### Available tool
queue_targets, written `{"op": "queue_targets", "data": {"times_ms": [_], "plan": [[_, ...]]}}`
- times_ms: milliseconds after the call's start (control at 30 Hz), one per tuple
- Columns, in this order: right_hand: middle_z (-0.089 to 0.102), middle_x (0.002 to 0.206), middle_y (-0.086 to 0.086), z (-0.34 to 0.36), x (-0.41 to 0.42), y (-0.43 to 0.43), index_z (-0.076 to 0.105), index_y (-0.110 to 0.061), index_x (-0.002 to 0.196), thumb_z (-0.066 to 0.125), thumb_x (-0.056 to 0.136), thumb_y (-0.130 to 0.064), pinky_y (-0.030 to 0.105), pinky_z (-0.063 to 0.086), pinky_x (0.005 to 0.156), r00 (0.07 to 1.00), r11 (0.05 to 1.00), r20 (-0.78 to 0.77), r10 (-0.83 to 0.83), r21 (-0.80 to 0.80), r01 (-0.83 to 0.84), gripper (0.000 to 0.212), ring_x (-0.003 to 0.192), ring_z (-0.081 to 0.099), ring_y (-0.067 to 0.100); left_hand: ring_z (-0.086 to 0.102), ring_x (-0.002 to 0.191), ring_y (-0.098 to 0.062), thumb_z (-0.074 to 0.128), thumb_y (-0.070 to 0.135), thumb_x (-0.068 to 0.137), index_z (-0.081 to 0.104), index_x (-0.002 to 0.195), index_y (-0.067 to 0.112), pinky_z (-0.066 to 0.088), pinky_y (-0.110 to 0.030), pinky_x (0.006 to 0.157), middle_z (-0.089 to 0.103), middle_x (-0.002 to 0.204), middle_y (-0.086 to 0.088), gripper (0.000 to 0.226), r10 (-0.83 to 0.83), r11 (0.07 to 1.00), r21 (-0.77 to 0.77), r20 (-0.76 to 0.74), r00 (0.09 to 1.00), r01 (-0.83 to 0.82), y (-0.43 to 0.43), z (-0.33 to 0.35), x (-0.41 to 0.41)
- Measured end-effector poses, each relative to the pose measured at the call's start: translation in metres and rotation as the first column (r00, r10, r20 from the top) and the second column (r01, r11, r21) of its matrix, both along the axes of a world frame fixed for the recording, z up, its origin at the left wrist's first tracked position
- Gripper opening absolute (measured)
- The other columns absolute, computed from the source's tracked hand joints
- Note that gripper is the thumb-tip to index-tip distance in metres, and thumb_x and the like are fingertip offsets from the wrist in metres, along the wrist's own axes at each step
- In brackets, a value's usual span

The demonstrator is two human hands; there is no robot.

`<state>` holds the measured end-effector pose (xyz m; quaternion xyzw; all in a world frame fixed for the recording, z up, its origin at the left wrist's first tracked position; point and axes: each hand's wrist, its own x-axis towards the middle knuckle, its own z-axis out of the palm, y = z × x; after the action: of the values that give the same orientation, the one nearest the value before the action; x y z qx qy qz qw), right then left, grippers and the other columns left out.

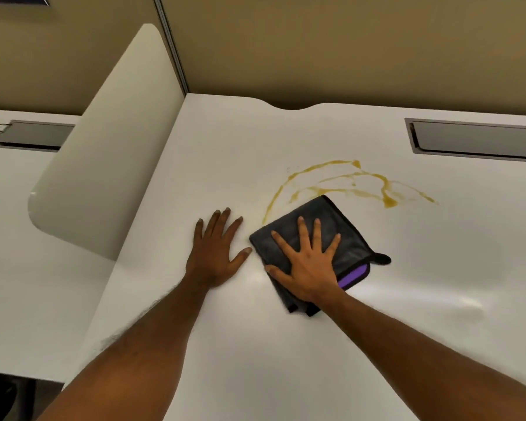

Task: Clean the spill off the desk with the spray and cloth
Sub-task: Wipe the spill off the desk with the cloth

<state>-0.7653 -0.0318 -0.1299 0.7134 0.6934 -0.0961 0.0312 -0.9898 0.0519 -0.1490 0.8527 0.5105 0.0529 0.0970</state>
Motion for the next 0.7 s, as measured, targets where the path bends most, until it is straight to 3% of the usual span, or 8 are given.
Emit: {"op": "queue_targets", "data": {"times_ms": [133, 333, 467, 567, 700], "plan": [[-0.011, 0.164, 0.006, -0.001, 0.001, 0.069, 0.005, -0.052, 0.149, 0.021, 0.082, -0.083, 0.078, -0.01, 0.103, 0.999, 1.0, -0.024, -0.022, 0.002, 0.022, 0.075, 0.146, -0.019, 0.039, 0.007, 0.151, -0.021, 0.028, 0.065, 0.091, 0.018, 0.154, 0.026, 0.007, -0.052, 0.12, 0.012, 0.164, -0.002, 0.075, -0.006, 1.0, 0.017, 0.022, 1.0, 0.005, -0.001, -0.002, -0.001], [-0.002, 0.165, 0.003, 0.001, 0.033, 0.057, 0.014, -0.05, 0.149, 0.022, 0.082, -0.08, 0.079, -0.007, 0.103, 0.937, 0.937, -0.062, -0.343, 0.045, 0.345, 0.074, 0.149, -0.012, 0.035, 0.001, 0.151, -0.021, 0.03, 0.069, 0.089, 0.017, 0.154, 0.024, 0.004, -0.052, 0.12, 0.007, 0.164, -0.002, 0.08, -0.014, 1.0, 0.014, 0.021, 1.0, 0.014, 0.002, -0.003, -0.001], [-0.009, 0.163, 0.011, 0.0, 0.002, 0.022, 0.006, -0.047, 0.15, 0.017, 0.08, -0.081, 0.077, -0.011, 0.104, 0.982, 0.981, -0.004, -0.187, 0.042, 0.187, 0.078, 0.146, -0.016, 0.043, 0.0, 0.151, -0.022, 0.025, 0.072, 0.085, 0.019, 0.153, 0.03, 0.002, -0.052, 0.12, 0.007, 0.164, -0.003, 0.08, -0.036, 0.999, -0.032, 0.021, 0.999, 0.036, 0.027, -0.002, 0.001], [-0.013, 0.163, 0.012, 0.001, -0.002, 0.061, 0.003, -0.05, 0.15, 0.02, 0.081, -0.083, 0.077, -0.012, 0.103, 0.997, 0.997, -0.02, -0.072, 0.02, 0.072, 0.078, 0.145, -0.02, 0.044, -0.001, 0.151, -0.021, 0.02, 0.072, 0.084, 0.019, 0.152, 0.033, 0.001, -0.055, 0.119, 0.005, 0.165, -0.004, 0.079, -0.048, 0.998, -0.045, 0.009, 0.999, 0.048, 0.056, 0.001, 0.008], [-0.01, 0.164, 0.005, 0.002, 0.02, 0.116, 0.008, -0.052, 0.149, 0.022, 0.08, -0.085, 0.078, -0.011, 0.103, 0.992, 0.992, -0.027, -0.123, 0.005, 0.123, 0.077, 0.147, -0.019, 0.038, 0.002, 0.151, -0.02, 0.023, 0.07, 0.086, 0.019, 0.152, 0.033, 0.001, -0.055, 0.119, 0.008, 0.164, -0.003, 0.076, -0.054, 0.999, 0.003, -0.005, 0.999, 0.054, 0.069, -0.002, 0.01]]}}
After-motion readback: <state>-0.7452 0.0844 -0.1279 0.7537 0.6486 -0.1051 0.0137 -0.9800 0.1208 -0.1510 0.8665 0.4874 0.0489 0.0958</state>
